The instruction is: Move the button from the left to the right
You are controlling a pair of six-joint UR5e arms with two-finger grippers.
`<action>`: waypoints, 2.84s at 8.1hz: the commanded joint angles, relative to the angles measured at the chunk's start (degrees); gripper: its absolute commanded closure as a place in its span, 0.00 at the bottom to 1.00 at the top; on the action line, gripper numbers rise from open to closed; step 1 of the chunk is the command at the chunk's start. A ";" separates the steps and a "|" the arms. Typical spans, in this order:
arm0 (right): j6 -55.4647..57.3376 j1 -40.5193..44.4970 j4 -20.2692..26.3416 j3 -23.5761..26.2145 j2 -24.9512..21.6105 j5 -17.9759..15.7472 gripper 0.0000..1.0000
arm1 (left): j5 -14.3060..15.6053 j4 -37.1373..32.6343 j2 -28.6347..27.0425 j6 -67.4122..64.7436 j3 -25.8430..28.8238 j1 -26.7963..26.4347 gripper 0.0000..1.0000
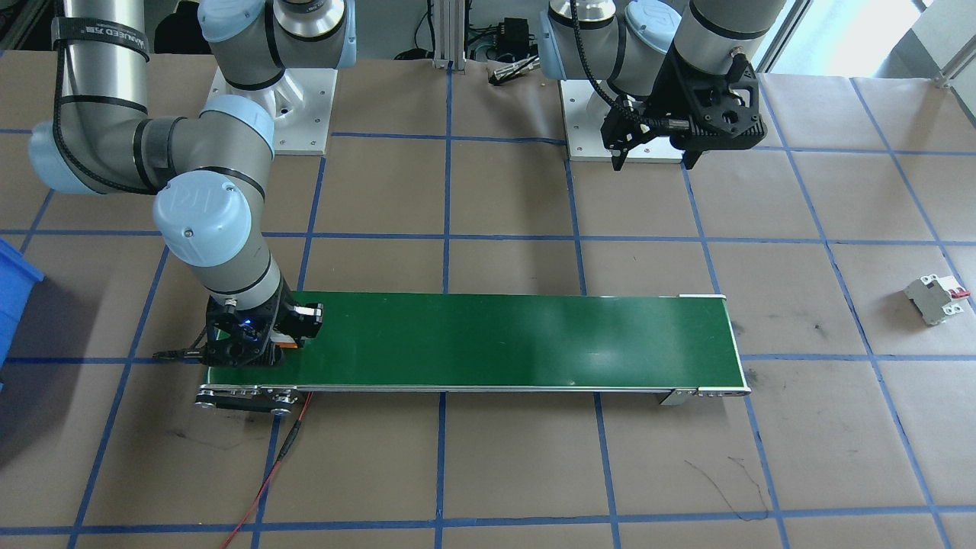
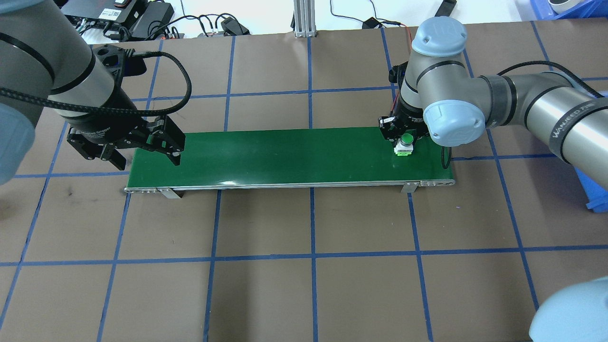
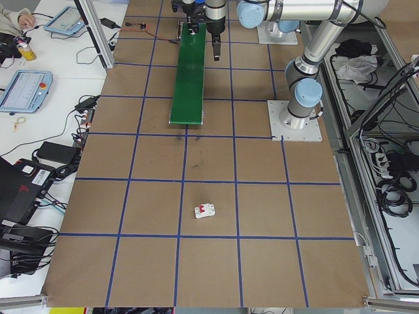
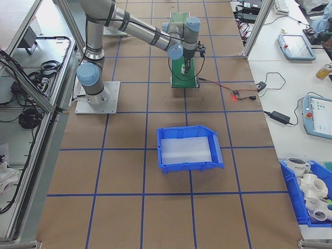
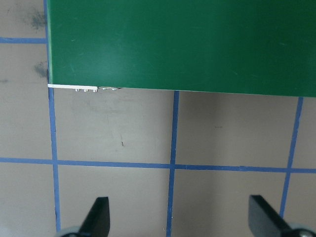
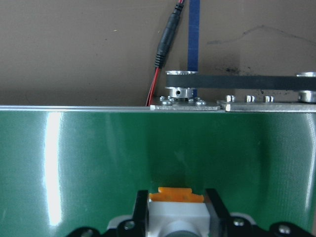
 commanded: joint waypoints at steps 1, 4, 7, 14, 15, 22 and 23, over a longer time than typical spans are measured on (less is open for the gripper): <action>-4.43 -2.33 0.33 -1.19 -0.82 0.07 1.00 | -0.69 -0.09 0.19 -0.81 -0.39 -0.06 0.00; -17.58 -15.83 5.16 -9.27 -3.10 4.95 1.00 | 0.18 8.14 -1.04 0.15 -0.57 0.29 0.00; -44.44 -29.89 5.51 -9.90 -6.35 4.46 1.00 | 0.27 6.43 -0.78 0.15 0.13 0.99 0.00; -88.48 -49.45 -7.76 -9.03 8.31 4.03 1.00 | 1.24 6.68 -1.22 -0.64 0.57 2.14 0.00; -88.39 -49.45 -7.67 -8.67 9.54 3.58 1.00 | 2.81 6.33 -1.22 -0.64 0.48 2.14 0.00; -86.13 -49.45 8.00 -8.67 -4.38 3.50 0.00 | 4.76 7.03 -1.40 -3.26 0.83 2.05 0.00; -77.93 -49.02 13.89 -9.02 -9.21 2.54 0.00 | 4.76 7.03 -1.48 -3.97 1.01 2.05 0.00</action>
